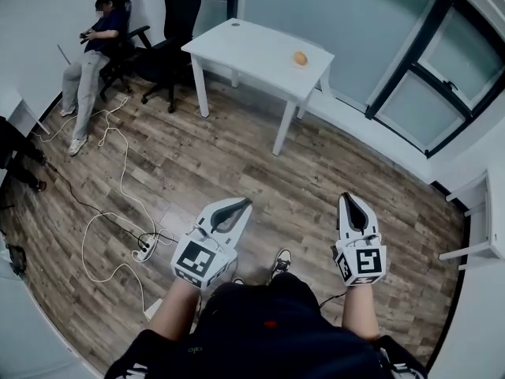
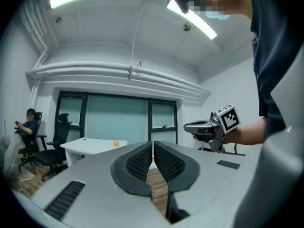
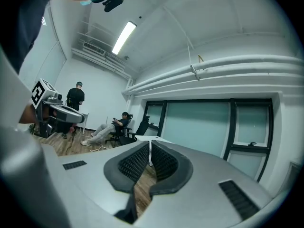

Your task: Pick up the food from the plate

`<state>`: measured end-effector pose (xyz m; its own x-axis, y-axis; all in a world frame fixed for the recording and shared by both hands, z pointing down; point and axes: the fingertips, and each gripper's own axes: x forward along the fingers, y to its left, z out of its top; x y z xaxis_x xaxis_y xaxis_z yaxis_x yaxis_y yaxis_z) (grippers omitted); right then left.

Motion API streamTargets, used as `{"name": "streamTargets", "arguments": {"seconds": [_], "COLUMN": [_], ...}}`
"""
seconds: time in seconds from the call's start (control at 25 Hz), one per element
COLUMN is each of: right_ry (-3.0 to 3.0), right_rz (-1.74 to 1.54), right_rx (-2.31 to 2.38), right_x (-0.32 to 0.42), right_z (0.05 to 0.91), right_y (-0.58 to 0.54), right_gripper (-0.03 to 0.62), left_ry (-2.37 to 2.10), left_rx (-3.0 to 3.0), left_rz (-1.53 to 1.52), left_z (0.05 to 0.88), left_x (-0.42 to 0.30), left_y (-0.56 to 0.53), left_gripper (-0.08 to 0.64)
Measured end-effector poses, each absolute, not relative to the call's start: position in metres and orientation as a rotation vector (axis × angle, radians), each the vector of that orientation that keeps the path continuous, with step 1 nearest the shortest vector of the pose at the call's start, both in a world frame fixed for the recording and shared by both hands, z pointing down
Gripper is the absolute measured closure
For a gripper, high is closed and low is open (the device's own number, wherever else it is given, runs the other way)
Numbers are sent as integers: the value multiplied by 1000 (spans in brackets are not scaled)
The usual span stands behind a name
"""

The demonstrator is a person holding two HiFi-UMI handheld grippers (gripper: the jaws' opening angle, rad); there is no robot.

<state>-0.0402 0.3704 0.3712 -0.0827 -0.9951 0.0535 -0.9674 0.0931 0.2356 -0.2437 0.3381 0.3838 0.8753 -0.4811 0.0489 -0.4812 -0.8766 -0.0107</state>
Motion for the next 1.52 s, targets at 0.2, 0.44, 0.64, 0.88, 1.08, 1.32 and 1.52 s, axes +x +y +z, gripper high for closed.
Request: {"name": "streamTargets", "arguments": {"seconds": [0.2, 0.44, 0.64, 0.88, 1.08, 1.32, 1.52], "right_ry": [-2207, -2267, -2310, -2338, -2323, -2322, -2268], "right_rz": [-230, -216, -191, -144, -60, -38, -33], "right_rx": [1937, 1901, 1853, 1849, 1878, 1868, 1916], "right_x": [-27, 24, 77, 156, 201, 221, 235], "right_z": [375, 375, 375, 389, 405, 416, 421], "right_y": [315, 248, 194, 147, 112, 73, 25], "right_gripper": [560, 560, 560, 560, 560, 560, 560], "left_ry": [-841, -912, -960, -1035, -1083, -1059, -966], "left_rx": [3030, 3018, 3010, 2970, 2919, 2912, 2959], "left_rz": [91, 110, 109, 130, 133, 154, 125], "left_z": [386, 379, 368, 371, 374, 382, 387], "left_x": [-229, -176, -121, -50, -21, 2, 18], "left_y": [292, 232, 181, 127, 89, 47, -7], "left_gripper": [531, 531, 531, 531, 529, 531, 531]}}
